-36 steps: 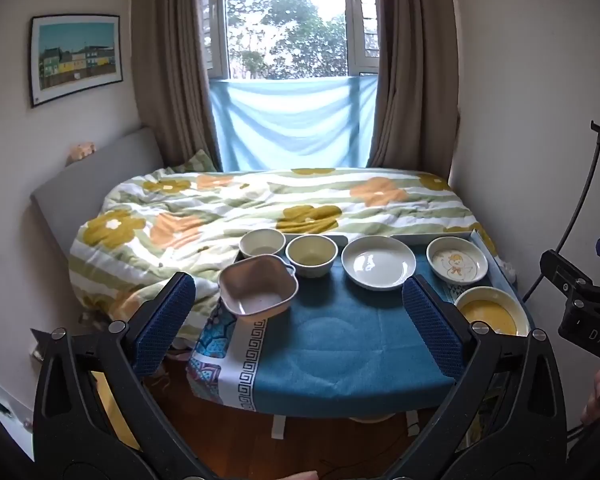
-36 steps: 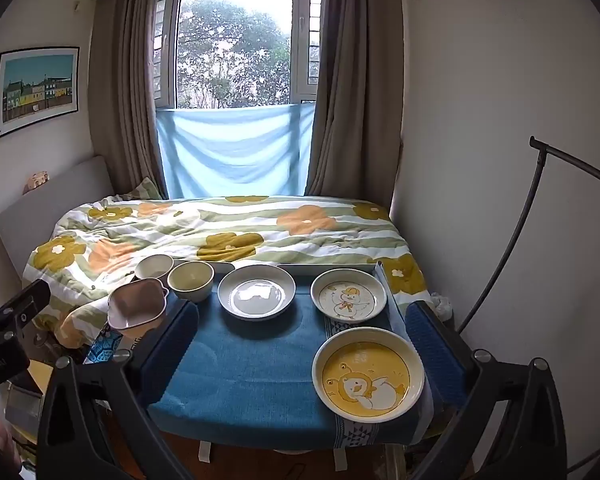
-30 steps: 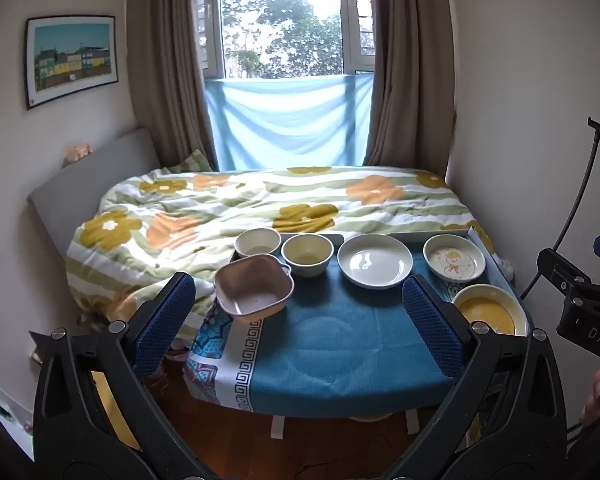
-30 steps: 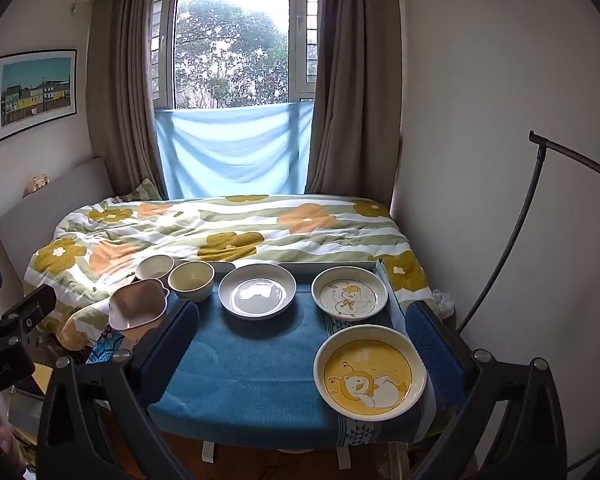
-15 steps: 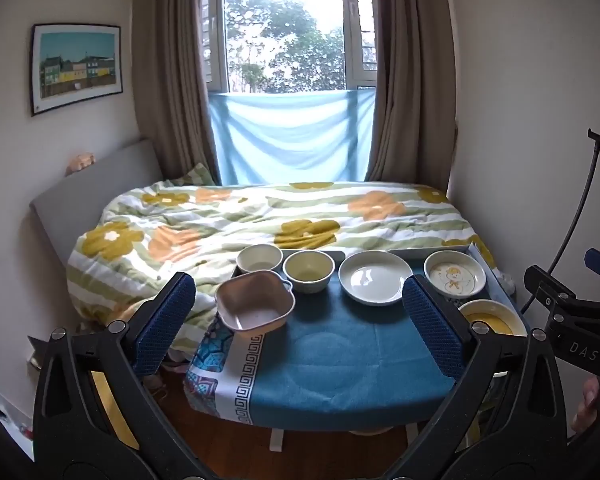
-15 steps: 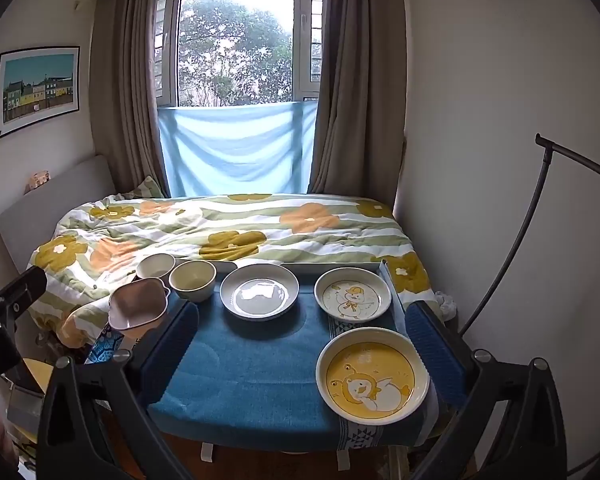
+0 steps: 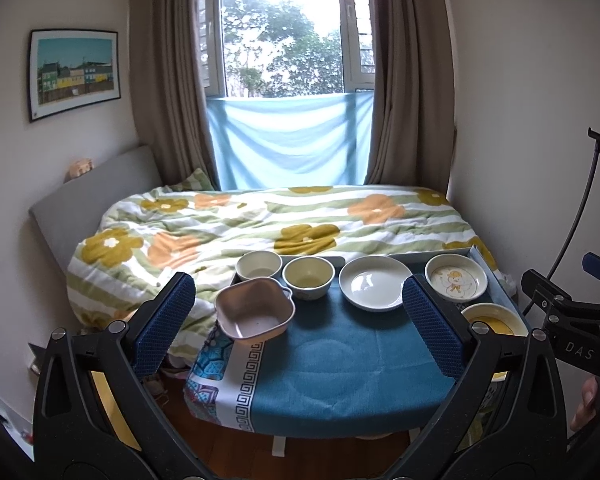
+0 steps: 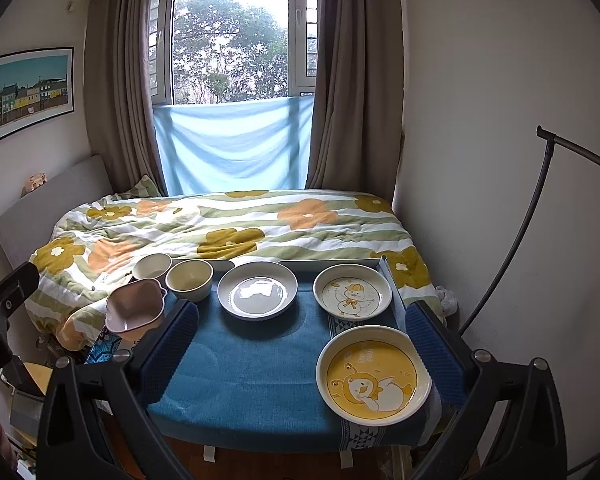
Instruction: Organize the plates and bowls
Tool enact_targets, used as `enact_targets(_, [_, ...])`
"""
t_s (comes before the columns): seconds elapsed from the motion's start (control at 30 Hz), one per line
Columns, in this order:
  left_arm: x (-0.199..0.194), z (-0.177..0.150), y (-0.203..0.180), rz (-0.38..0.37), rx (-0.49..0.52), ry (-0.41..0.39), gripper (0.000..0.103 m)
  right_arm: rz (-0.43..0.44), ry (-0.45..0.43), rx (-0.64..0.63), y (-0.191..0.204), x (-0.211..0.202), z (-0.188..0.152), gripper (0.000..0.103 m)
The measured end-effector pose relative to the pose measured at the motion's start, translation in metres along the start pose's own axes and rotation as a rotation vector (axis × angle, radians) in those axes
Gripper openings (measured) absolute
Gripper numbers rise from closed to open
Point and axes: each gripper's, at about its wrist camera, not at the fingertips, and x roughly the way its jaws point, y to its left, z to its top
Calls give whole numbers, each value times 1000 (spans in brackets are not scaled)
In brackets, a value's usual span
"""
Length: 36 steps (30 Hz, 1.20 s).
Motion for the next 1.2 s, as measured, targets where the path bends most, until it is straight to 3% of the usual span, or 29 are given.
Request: enact_targets(1.2, [2, -5, 13, -2, -23, 20, 102, 22, -5, -11, 13, -1, -4, 103])
